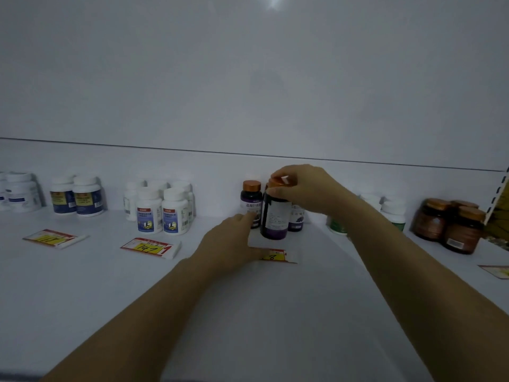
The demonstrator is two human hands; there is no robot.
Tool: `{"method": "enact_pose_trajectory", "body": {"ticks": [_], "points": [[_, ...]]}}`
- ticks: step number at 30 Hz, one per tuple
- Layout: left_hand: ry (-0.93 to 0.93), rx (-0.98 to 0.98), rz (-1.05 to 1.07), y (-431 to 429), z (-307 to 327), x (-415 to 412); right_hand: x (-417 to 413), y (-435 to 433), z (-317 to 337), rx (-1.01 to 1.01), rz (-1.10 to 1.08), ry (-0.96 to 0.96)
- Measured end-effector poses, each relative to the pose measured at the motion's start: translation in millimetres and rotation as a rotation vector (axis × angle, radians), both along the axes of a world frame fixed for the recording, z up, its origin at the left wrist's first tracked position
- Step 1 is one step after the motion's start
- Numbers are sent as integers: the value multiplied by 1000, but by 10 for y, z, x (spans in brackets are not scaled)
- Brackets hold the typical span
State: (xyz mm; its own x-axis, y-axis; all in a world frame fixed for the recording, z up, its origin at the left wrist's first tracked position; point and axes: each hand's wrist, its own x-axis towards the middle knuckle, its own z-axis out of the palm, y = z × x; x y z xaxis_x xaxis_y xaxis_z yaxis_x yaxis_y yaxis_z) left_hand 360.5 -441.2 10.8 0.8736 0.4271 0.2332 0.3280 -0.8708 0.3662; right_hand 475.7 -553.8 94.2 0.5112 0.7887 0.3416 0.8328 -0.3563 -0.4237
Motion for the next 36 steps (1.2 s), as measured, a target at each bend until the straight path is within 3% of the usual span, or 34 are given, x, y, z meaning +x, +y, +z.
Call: {"method": "enact_pose_trajectory", "body": {"ticks": [3, 11, 24, 36], "points": [[172, 188, 68, -50, 121, 26, -25, -64, 238, -64, -59, -71], [351, 189, 135, -38, 359, 0, -42, -283, 587, -174, -180, 126], [315, 235, 140, -163, 502, -318, -345, -225, 638, -269, -144, 151], [275, 229, 407, 492, 614, -1617, -1531, 1064, 714, -258, 197, 61]]}}
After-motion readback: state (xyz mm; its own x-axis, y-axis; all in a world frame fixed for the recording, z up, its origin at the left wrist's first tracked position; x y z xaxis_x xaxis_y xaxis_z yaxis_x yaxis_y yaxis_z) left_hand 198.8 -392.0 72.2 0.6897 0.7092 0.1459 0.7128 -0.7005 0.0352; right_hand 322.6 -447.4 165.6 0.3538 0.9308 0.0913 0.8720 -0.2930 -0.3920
